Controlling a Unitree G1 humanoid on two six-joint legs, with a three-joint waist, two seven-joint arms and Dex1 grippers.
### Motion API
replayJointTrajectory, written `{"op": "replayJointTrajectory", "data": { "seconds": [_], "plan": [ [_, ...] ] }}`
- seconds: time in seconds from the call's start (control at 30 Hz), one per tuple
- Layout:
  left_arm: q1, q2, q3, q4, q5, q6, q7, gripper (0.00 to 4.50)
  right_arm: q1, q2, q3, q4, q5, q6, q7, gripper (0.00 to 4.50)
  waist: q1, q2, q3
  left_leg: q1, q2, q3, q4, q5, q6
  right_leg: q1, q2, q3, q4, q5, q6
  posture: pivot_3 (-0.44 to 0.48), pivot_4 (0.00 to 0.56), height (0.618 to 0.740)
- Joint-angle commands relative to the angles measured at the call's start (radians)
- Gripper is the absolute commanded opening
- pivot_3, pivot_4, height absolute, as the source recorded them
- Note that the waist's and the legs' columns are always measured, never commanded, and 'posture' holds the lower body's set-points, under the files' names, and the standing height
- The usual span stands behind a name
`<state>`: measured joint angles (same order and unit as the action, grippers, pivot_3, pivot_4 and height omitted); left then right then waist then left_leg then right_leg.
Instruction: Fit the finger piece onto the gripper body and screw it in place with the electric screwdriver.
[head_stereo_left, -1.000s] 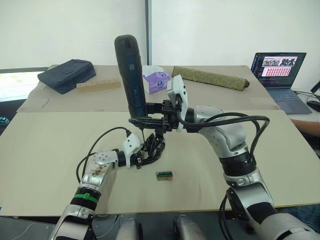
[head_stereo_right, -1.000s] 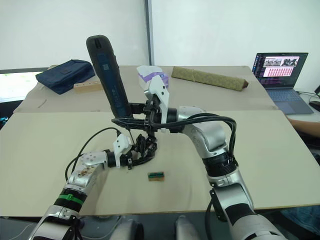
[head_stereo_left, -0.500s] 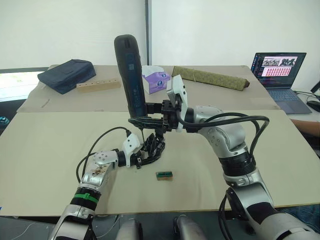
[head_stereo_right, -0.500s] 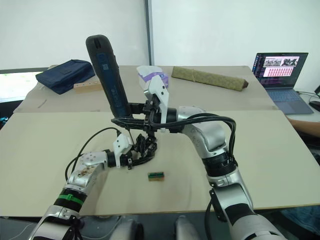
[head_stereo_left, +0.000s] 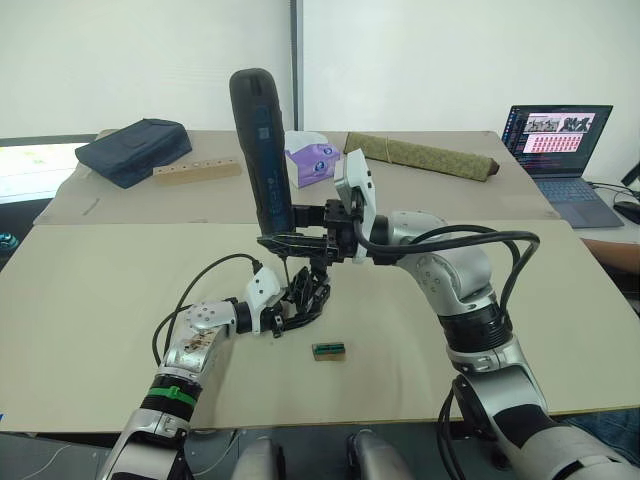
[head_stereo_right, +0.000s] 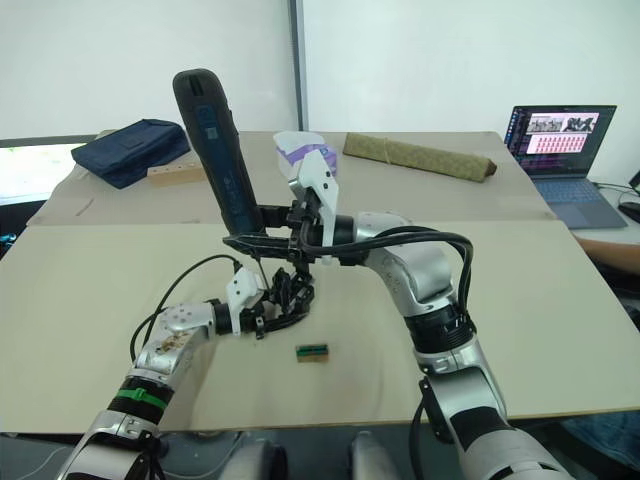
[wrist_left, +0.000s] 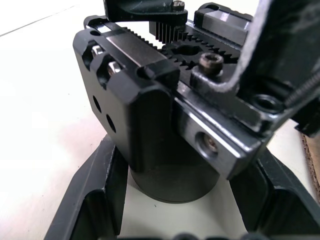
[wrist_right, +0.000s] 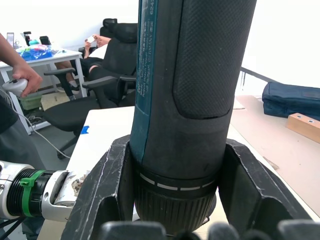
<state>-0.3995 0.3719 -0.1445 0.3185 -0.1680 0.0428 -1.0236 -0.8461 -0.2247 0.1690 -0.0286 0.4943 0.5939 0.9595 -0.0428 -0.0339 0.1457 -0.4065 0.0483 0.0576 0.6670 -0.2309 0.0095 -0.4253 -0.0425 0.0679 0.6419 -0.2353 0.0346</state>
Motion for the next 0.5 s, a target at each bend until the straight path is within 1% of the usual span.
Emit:
{"op": "replayJointTrajectory", "data": {
  "seconds": [0.03, 0.5],
  "plan": [
    [0.028, 0.008, -0.022, 0.028, 0.011, 0.023, -0.010, 2.30, -0.037, 0.001, -0.046, -0.033, 0.033, -0.033, 0.006, 1.94, 0.000, 0.000, 0.000, 0.000, 0.000, 0.000, 0.000, 0.000, 0.000, 0.000, 0.000, 0.000, 0.000, 0.000, 0.000, 0.000, 0.150, 0.740],
    [0.026, 0.007, -0.023, 0.033, 0.011, 0.021, -0.011, 2.30, -0.026, 0.006, -0.045, -0.020, 0.021, -0.062, -0.002, 1.94, 0.000, 0.000, 0.000, 0.000, 0.000, 0.000, 0.000, 0.000, 0.000, 0.000, 0.000, 0.000, 0.000, 0.000, 0.000, 0.000, 0.150, 0.740]
  ]
}}
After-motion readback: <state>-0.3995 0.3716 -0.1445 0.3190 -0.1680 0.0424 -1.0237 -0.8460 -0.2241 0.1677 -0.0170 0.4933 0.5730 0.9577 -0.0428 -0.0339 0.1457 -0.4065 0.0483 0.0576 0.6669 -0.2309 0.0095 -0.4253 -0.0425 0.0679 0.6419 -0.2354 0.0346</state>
